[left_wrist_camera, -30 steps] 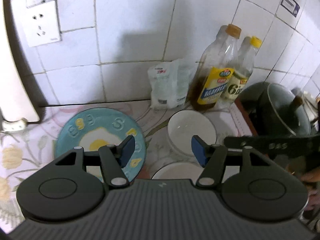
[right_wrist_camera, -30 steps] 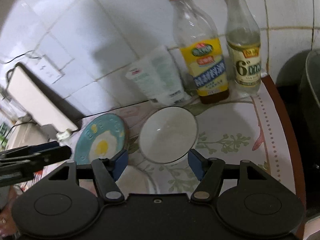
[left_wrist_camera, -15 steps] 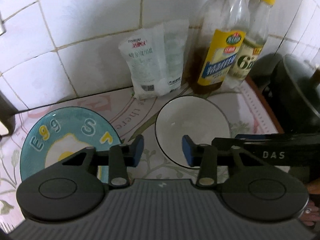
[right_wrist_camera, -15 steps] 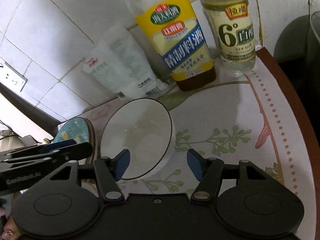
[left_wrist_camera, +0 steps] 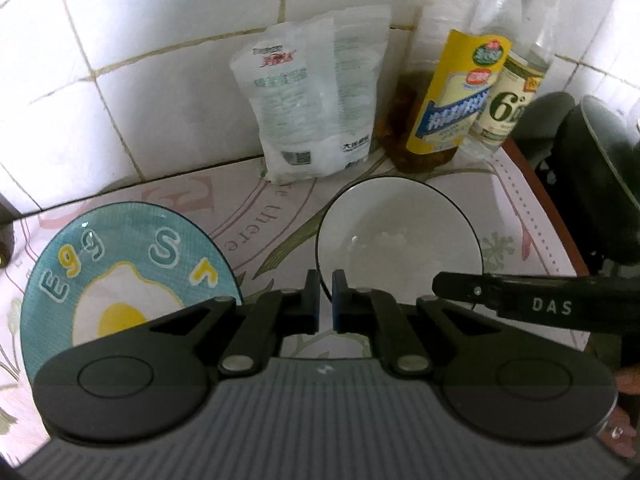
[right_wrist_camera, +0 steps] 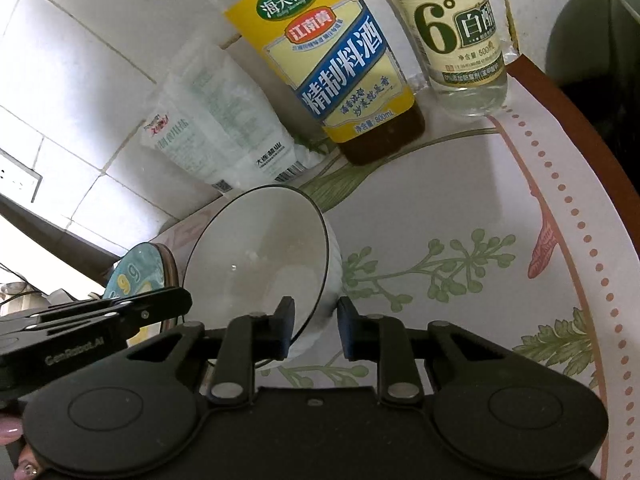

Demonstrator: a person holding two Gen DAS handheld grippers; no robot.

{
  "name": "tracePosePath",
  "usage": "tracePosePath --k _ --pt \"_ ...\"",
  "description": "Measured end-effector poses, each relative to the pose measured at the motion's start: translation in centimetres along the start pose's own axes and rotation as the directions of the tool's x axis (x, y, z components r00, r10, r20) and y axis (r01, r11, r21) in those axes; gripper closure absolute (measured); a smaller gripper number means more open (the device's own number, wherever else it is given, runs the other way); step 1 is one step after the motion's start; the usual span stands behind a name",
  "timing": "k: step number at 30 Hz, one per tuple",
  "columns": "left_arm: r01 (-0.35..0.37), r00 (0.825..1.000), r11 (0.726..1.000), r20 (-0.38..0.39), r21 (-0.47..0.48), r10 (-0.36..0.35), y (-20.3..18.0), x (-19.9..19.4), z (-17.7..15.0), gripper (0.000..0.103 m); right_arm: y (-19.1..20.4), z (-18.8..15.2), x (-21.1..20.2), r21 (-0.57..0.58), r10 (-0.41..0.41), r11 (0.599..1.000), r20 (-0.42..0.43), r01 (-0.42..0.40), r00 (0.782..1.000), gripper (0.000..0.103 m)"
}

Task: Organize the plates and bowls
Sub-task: 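Move both grippers to the third white bowl by the bottles and close on its rim, then lift the third white bowl with both grippers toward the nested bowls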

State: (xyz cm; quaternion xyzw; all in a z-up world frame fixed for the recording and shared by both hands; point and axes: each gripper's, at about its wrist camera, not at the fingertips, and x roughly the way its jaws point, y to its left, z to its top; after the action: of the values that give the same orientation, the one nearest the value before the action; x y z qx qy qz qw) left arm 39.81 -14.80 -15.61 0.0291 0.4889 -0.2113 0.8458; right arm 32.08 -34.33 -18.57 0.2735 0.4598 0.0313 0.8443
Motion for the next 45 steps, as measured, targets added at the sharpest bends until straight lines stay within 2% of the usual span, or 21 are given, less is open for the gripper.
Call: tracePosePath --k 8,13,17,22,27,31,38,45 --pt "-0.01 1.0 1.0 -0.007 0.011 0.01 -0.3 0.4 0.1 0.098 0.4 -0.4 0.8 0.016 -0.032 0.999 0.019 0.032 0.999 0.074" --pt "-0.002 1.0 1.0 0.026 -0.018 0.003 -0.4 -0.7 -0.3 0.097 0.4 -0.6 0.3 0.076 -0.034 0.997 0.006 0.034 0.999 0.077" --pt "-0.006 0.997 1.0 0.074 0.022 0.004 -1.1 -3.0 -0.3 0.097 0.9 -0.9 -1.5 0.07 -0.01 0.998 0.025 0.009 1.0 0.077" --pt "0.012 0.993 1.0 0.113 0.022 -0.015 -1.4 -6.6 -0.2 0.097 2.1 -0.7 -5.1 0.067 0.023 0.997 0.083 -0.029 0.996 0.077" --pt "0.033 0.984 0.999 0.173 0.035 -0.039 -1.7 -11.0 -1.3 0.097 4.0 -1.4 -8.7 0.035 0.062 0.997 0.095 -0.065 0.994 0.077" --pt "0.018 0.976 0.996 0.214 0.091 -0.037 -1.9 -14.4 -2.8 0.097 5.6 -2.5 -11.3 0.036 0.088 0.995 0.107 -0.092 0.99 0.076" --pt "0.019 0.965 0.996 0.257 0.091 -0.042 -0.7 -19.6 -5.5 0.097 8.1 -4.9 -13.9 0.041 0.142 0.989 0.069 -0.145 0.987 0.077" --pt "0.02 0.966 0.999 0.258 0.027 -0.026 0.4 -21.2 -8.2 0.097 9.9 -6.9 -14.3 0.02 0.145 0.989 0.028 -0.145 0.989 0.077"
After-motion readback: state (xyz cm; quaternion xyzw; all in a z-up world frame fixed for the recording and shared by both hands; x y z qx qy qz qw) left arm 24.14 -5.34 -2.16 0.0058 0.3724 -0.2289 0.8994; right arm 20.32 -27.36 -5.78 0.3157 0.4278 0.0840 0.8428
